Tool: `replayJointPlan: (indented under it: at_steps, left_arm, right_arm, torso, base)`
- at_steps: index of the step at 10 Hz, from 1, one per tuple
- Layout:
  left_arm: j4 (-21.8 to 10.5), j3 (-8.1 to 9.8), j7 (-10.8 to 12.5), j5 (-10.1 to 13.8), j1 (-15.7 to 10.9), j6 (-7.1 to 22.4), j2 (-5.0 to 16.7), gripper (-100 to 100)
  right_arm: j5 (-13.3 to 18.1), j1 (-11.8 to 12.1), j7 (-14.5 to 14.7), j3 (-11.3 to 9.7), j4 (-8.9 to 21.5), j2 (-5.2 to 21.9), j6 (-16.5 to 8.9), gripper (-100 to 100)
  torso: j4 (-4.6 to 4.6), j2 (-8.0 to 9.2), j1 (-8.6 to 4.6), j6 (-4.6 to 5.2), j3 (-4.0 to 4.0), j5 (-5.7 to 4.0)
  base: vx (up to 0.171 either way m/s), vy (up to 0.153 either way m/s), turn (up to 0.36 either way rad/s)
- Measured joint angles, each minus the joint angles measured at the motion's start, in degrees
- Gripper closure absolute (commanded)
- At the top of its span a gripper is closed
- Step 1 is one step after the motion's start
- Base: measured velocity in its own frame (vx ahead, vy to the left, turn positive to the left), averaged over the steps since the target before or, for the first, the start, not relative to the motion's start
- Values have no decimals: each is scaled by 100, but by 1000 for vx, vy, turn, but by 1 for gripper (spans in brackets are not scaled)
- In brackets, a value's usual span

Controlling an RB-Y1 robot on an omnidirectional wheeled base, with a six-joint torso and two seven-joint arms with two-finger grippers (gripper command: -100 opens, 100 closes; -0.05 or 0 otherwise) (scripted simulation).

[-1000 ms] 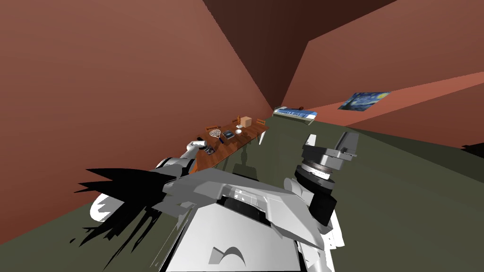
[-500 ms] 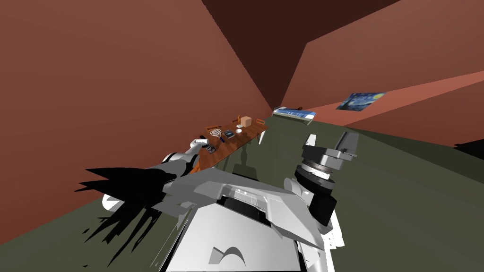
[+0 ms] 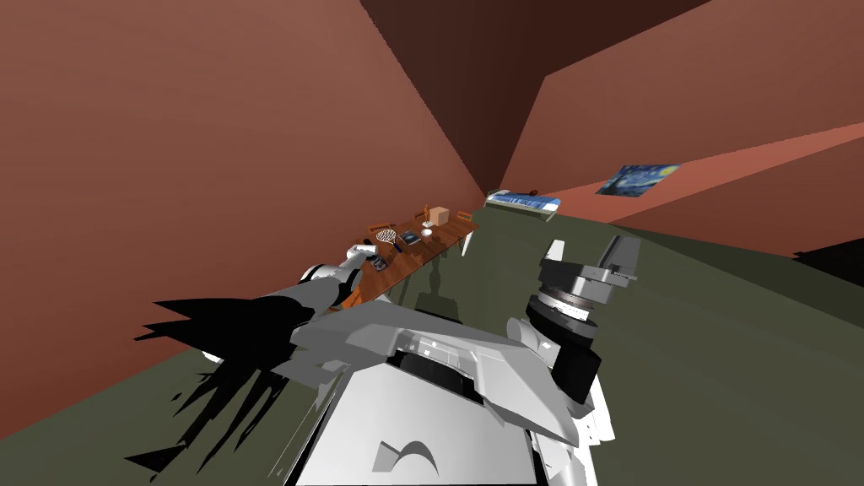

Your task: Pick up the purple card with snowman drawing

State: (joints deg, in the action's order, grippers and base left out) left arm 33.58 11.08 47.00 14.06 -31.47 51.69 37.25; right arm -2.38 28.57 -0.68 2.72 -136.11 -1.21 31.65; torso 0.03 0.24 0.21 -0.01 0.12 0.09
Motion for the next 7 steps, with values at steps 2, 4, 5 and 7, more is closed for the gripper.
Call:
replayJointPlan:
  at_steps: [2, 4, 5, 7]
  left_arm:
    - [-382, -73, -13, -100, -372, -108, -3, -100]
    - [-744, -80, -12, -109, -619, -142, -4, -100]
    - [-771, -81, -18, -109, -628, -153, -3, 100]
    - [-767, -78, -15, -107, -630, -151, 0, 100]
  right_arm:
    - [0, 1, 0, 0, 0, 0, 0, 0]
    - [0, 1, 0, 0, 0, 0, 0, 0]
    - [0, 1, 0, 0, 0, 0, 0, 0]
    - [0, 1, 0, 0, 0, 0, 0, 0]
  torso:
    - [1, -7, 4, -2, -2, 0]
    - [-6, -31, -3, -3, -16, -1]
    - [-6, -33, -4, -3, -17, -1]
    - [-10, -34, -3, 0, -20, 2]
  base:
    - [-32, 18, 2]
    - [8, 0, 0]
    - [0, 0, 0]
    - [0, 0, 0]
